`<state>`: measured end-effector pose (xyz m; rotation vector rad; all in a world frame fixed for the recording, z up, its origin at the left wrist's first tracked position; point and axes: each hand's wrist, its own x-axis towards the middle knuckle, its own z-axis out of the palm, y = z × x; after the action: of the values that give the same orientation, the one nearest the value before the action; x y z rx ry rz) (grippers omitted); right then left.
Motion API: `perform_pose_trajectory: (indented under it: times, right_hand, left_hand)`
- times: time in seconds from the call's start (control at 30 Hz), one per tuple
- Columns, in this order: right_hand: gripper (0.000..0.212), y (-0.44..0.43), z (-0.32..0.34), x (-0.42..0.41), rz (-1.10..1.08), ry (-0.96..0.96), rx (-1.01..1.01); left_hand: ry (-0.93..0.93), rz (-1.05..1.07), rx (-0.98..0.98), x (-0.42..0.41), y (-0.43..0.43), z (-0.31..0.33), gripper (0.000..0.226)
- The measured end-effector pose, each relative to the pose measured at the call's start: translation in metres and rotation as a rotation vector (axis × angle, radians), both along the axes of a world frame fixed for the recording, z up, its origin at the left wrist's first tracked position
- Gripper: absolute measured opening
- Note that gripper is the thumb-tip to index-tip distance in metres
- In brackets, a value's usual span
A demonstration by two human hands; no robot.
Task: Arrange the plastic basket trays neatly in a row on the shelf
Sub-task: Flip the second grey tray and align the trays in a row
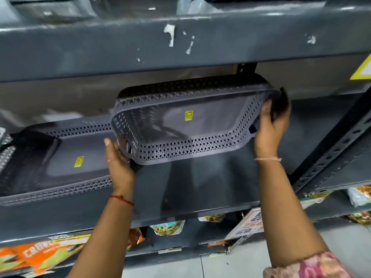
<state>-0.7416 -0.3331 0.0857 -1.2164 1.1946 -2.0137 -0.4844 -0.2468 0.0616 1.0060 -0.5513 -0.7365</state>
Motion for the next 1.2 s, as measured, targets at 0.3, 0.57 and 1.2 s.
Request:
perform_pose_trajectory:
  times: [0.3,0.57,1.2]
  right_hand:
    - [0.060,-0.008,-0.025,-0.004,0.083,-0.052,0.147]
    - [0.045,-0.045,-0.021,-0.020,0.103,0.330,0.504]
    - [0.096,-0.047,-0.042,0.026,-0.016,1.158,0.517]
  left_hand:
    - [0.059,0.120,0.034,-0.011,-0.007,0.003,0.047]
    - [-0.057,-0.306,0.277,0.004,-0.032,0.028,0.083]
    - [-0.596,-0.257,0.524,0.019,-0.023,-0.001,0.064]
